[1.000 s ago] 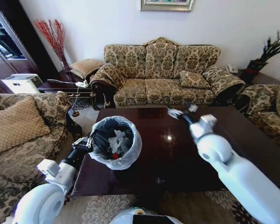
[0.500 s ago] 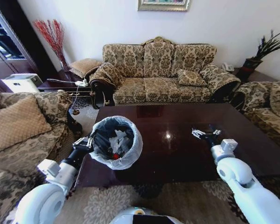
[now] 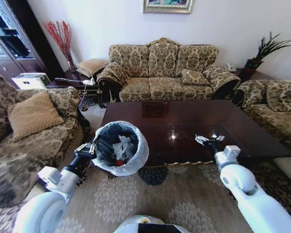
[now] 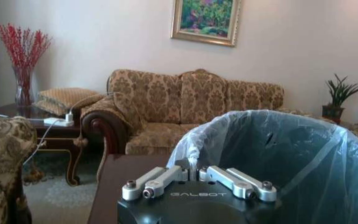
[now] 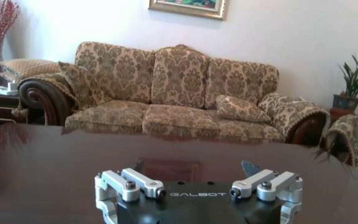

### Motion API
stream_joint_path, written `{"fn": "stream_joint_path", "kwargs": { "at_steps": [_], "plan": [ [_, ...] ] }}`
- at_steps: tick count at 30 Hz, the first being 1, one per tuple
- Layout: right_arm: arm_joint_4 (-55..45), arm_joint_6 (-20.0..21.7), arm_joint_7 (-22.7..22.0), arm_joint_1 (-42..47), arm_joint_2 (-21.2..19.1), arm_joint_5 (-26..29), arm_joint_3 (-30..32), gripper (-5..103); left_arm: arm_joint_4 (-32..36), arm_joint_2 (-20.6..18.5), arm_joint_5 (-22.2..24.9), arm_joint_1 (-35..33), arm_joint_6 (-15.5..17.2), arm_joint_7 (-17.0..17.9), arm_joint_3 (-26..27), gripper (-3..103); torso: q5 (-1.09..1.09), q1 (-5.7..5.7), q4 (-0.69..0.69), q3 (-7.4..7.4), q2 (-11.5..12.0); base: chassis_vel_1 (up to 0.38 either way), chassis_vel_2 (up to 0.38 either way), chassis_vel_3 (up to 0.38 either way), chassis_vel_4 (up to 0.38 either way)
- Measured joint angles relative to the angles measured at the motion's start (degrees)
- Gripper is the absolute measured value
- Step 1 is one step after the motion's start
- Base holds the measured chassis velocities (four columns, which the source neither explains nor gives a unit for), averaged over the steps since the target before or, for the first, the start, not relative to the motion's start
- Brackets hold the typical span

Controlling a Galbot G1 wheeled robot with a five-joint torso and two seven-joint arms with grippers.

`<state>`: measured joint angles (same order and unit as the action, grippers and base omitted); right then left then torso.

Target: Move to the front of the table and place the trash on the table into the trash bin.

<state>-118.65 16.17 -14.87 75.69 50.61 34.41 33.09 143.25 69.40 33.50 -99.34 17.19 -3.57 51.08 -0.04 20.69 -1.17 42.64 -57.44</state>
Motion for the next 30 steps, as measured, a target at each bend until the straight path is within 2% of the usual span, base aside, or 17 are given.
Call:
{"fn": "stream_joint_path", "kwargs": {
  "at_steps": [17, 20, 22, 24, 25, 28, 30],
  "plan": [
    [-0.14, -0.83, 0.09, 0.38, 1.57, -1.76, -1.99, 100, -0.01, 1.39, -0.49, 0.19, -0.20, 1.78, -0.16, 3, 0.03, -0.03, 0.01, -0.01, -0.01, 0.256, -0.254, -0.254, 0.248],
    [0.11, -1.35, 0.07, -0.13, 1.97, -2.15, -2.64, 100, 0.00, 2.39, -4.31, 0.20, -0.20, 1.97, -0.17, 3, -0.02, -0.04, 0.01, -0.02, -0.02, 0.072, -0.086, -0.062, 0.076],
    [0.14, -1.37, 0.07, -0.18, 2.01, -2.20, -2.68, 100, -0.01, 2.54, -4.90, 0.20, -0.20, 1.97, -0.18, 3, -0.02, -0.04, 0.01, -0.02, -0.02, 0.023, -0.032, -0.013, 0.022],
    [0.36, -1.43, -0.01, -0.38, 2.22, -2.48, -2.70, 100, -0.01, 3.69, -9.27, 0.28, -0.20, 1.96, -0.30, 3, 0.01, 0.04, 0.01, 0.02, 0.01, 0.000, 0.000, 0.000, 0.000],
    [0.36, -1.43, -0.01, -0.38, 2.22, -2.48, -2.70, 100, -0.01, 3.69, -9.27, 0.28, -0.20, 1.96, -0.30, 3, 0.01, 0.04, 0.01, 0.02, 0.01, 0.000, 0.000, 0.000, 0.000],
    [0.49, -1.44, -0.44, -0.34, 2.80, -2.77, -2.22, 100, -0.01, 5.60, -13.13, 0.12, 0.16, 3.00, -0.91, 3, 0.01, 0.08, 0.01, 0.03, 0.02, -0.025, 0.046, 0.080, -0.003],
    [0.51, -1.44, -0.48, -0.35, 2.92, -2.83, -2.21, 100, -0.01, 5.91, -13.52, -0.02, 0.24, 3.31, -1.00, 3, 0.02, 0.07, 0.00, 0.03, 0.02, 0.000, 0.000, 0.000, 0.000]
  ]
}}
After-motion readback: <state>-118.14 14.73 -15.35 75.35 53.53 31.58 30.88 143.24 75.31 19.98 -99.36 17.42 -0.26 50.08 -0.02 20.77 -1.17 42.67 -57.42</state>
